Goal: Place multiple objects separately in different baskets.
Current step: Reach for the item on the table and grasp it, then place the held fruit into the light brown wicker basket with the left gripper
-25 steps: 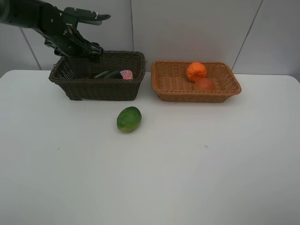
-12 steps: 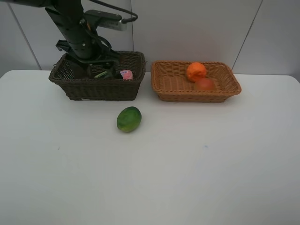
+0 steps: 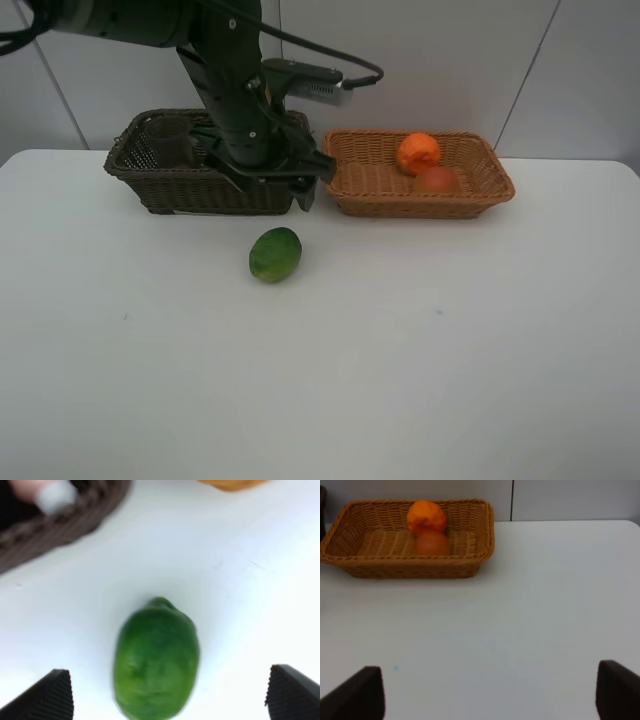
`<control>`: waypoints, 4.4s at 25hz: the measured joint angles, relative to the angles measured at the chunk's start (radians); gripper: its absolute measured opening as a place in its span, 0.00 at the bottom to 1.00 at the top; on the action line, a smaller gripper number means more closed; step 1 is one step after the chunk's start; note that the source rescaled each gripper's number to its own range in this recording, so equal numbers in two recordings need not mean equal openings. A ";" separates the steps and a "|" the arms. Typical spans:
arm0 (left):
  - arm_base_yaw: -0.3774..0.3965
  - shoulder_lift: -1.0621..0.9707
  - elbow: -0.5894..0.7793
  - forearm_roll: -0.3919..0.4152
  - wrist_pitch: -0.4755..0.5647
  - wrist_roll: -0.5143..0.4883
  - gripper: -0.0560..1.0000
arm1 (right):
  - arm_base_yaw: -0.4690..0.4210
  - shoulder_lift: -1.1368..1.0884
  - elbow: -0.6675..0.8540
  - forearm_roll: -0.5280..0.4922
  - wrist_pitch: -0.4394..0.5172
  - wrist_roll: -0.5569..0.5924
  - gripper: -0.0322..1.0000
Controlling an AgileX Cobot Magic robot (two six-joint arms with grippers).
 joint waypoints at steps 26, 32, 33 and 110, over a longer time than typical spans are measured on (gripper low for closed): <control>-0.029 0.104 0.035 0.095 -0.066 -0.087 1.00 | 0.000 0.000 0.000 -0.001 0.000 0.000 0.88; -0.029 0.158 0.035 0.104 -0.096 -0.087 1.00 | 0.000 0.000 0.000 -0.001 0.000 0.000 0.88; -0.029 0.166 0.035 0.110 -0.097 -0.087 1.00 | 0.000 0.000 0.000 -0.001 0.000 0.000 0.88; -0.100 0.293 -0.403 0.159 -0.385 -0.091 0.77 | 0.000 0.000 0.000 0.000 0.000 0.000 0.88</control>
